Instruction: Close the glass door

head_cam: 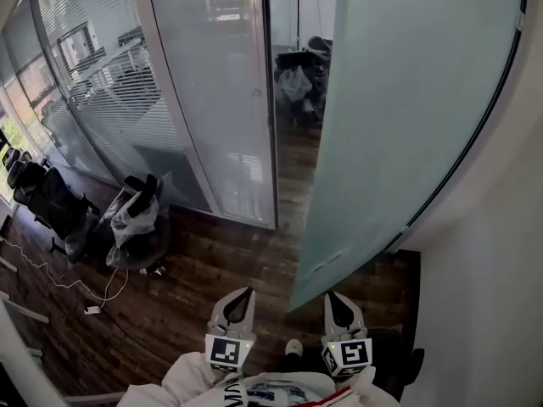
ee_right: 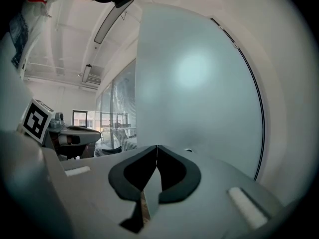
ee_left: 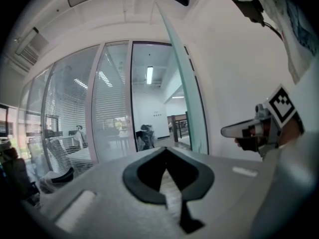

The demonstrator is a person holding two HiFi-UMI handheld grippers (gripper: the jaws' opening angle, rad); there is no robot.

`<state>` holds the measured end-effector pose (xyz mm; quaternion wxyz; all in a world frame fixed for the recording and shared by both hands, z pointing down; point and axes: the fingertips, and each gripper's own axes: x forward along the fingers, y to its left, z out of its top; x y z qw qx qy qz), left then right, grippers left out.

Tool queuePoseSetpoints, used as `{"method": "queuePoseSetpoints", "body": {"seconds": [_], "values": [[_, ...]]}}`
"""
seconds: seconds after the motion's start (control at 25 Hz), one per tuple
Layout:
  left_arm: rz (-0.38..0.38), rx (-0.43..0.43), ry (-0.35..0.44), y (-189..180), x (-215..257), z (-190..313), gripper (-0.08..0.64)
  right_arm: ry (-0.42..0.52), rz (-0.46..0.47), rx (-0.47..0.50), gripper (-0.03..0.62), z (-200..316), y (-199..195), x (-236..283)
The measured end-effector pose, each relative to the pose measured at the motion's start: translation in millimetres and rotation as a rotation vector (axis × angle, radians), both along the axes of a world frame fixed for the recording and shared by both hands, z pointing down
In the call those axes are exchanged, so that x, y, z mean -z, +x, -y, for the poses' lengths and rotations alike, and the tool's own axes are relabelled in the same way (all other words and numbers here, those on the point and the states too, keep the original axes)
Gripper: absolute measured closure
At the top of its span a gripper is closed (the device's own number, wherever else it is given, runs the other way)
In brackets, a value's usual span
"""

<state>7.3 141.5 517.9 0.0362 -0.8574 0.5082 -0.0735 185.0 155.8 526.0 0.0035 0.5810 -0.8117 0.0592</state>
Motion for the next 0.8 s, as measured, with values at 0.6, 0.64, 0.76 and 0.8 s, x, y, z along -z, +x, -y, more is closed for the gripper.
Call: {"method": "queuePoseSetpoints", "body": {"seconds": [0.6,0.64,0.76,0.8], "values": [[0.046,0.128,0.017,6,2,55,0.557,-0.090,-0.053,0.134,0.419,61,10,-56],[0.042,0.140,0.024,7,4,57,0.557,-0.088,-0.054,0.142,0.419,66,11,-57],[0.032,0.166,0.034,10,6,61,0.557,-0.079,-0.076,0.171,0.409,79,10,-60],[0.032,0.172,0.033,11,5,61,0.557,-0.080,-0.083,0.180,0.407,82,9,-62]]}}
